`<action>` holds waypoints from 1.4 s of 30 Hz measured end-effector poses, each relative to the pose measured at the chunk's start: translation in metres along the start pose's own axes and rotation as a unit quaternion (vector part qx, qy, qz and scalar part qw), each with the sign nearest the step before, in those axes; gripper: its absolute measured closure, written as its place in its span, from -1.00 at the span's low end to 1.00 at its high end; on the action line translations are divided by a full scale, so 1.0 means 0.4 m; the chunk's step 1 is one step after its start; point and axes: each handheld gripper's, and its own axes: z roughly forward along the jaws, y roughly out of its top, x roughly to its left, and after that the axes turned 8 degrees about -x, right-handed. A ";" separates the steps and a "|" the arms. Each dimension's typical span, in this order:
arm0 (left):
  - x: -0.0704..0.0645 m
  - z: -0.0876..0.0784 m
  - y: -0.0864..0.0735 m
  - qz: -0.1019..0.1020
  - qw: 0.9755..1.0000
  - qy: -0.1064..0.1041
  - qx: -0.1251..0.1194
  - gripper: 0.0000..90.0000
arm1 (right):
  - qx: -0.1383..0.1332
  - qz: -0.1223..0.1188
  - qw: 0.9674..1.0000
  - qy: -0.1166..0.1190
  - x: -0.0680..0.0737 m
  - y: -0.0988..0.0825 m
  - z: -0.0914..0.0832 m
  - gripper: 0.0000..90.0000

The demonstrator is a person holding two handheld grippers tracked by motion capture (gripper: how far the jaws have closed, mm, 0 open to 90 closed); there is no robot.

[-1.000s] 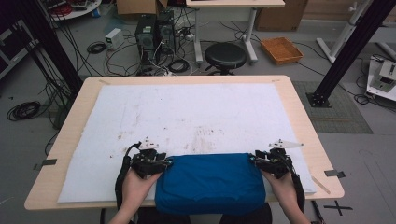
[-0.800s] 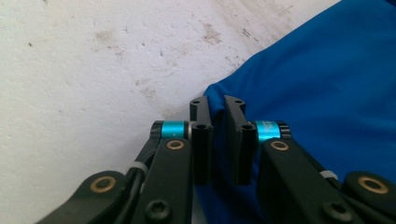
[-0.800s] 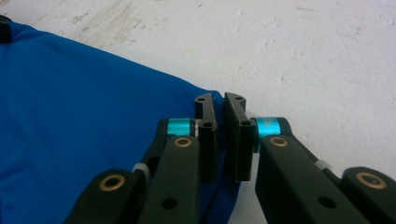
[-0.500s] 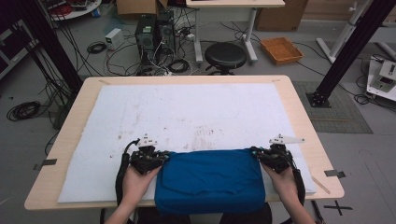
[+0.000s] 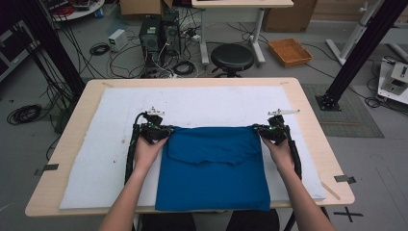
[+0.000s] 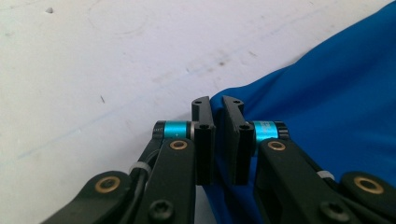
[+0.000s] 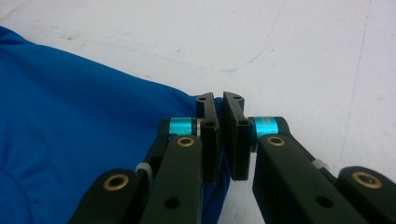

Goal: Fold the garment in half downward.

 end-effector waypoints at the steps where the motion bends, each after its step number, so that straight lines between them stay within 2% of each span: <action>1: 0.005 0.007 0.002 0.000 1.000 0.001 -0.003 0.85 | 0.000 0.001 1.000 -0.001 -0.005 0.003 0.008 0.90; 3: 0.010 0.018 0.005 0.001 1.000 0.005 -0.011 0.85 | -0.001 0.000 1.000 -0.005 -0.015 0.009 0.024 0.90; 7: 0.016 0.028 0.003 0.001 1.000 0.010 -0.011 0.84 | -0.001 0.008 1.000 -0.008 -0.024 0.007 0.046 0.89; 11: 0.013 0.015 0.004 0.008 1.000 0.019 -0.018 0.80 | -0.005 -0.005 1.000 -0.014 -0.020 0.014 0.052 0.86; 13: 0.016 0.002 0.008 0.003 0.999 0.033 -0.023 0.68 | -0.010 -0.016 1.000 -0.018 -0.017 0.022 0.049 0.72; 14: 0.018 -0.005 0.007 -0.010 0.999 0.037 -0.031 0.57 | -0.011 -0.017 1.000 -0.021 -0.015 0.026 0.047 0.67; 16: 0.024 -0.024 0.000 -0.021 0.999 0.029 -0.037 0.52 | -0.012 -0.019 0.999 -0.024 -0.010 0.031 0.037 0.57; 19: 0.015 -0.056 -0.019 -0.031 0.999 0.011 -0.041 0.46 | -0.019 -0.019 0.999 -0.021 0.000 0.029 0.012 0.55; 22: -0.007 -0.088 -0.047 -0.038 0.999 -0.002 -0.031 0.42 | -0.021 -0.008 1.000 -0.016 0.018 0.017 -0.022 0.47; 25: -0.034 -0.107 -0.075 -0.032 0.999 -0.012 -0.017 0.42 | -0.038 -0.004 0.999 -0.013 0.043 -0.007 -0.062 0.45; 27: -0.050 -0.109 -0.090 -0.026 1.000 -0.014 -0.010 0.42 | -0.043 -0.019 0.999 -0.015 0.065 -0.025 -0.083 0.45; 29: -0.062 -0.106 -0.098 -0.014 1.000 -0.008 0.002 0.42 | -0.033 -0.038 0.998 -0.023 0.086 -0.043 -0.096 0.45; 33: -0.071 -0.099 -0.105 -0.011 1.000 -0.007 0.005 0.44 | -0.020 -0.033 0.999 -0.025 0.098 -0.076 -0.105 0.45; 38: -0.074 -0.097 -0.105 -0.005 1.000 -0.004 0.010 0.58 | -0.001 -0.025 0.999 -0.040 0.094 -0.100 -0.097 0.44; 39: -0.073 -0.096 -0.106 -0.005 1.000 -0.006 0.012 0.60 | 0.001 -0.019 0.999 -0.038 0.091 -0.103 -0.093 0.47; 42: -0.075 -0.094 -0.107 -0.001 1.000 -0.011 0.014 0.75 | 0.014 -0.026 0.999 -0.034 0.092 -0.110 -0.079 0.81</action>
